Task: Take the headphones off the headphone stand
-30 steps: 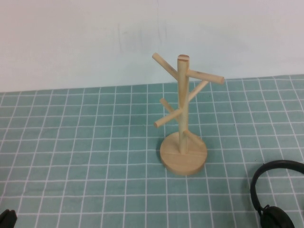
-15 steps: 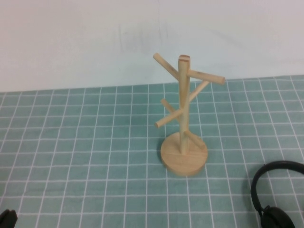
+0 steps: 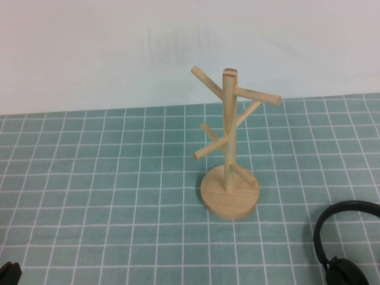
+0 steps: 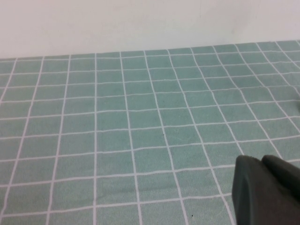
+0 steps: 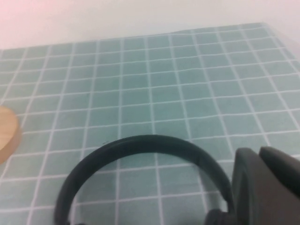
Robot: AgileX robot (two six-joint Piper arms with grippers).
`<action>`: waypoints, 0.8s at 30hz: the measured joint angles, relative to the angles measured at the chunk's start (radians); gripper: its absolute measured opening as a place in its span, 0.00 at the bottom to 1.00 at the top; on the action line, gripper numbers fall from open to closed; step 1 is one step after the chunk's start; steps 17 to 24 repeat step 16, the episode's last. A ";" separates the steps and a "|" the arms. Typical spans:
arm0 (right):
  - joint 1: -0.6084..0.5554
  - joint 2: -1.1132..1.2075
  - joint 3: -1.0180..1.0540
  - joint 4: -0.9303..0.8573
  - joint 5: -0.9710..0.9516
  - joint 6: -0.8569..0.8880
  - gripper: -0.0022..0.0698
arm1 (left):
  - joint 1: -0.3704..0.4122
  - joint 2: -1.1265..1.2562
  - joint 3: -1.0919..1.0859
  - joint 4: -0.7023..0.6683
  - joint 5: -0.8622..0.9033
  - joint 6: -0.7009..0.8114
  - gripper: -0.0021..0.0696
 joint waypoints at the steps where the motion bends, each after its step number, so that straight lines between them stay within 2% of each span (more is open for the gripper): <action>1: -0.008 0.000 0.000 -0.003 0.000 0.010 0.02 | 0.000 0.000 0.000 0.000 0.000 0.000 0.02; 10: -0.024 0.000 0.000 0.064 0.000 0.035 0.02 | 0.000 0.000 0.000 0.000 0.000 0.000 0.02; 24: -0.024 0.002 0.000 0.060 -0.001 0.041 0.02 | 0.000 0.000 0.000 0.000 0.000 0.000 0.02</action>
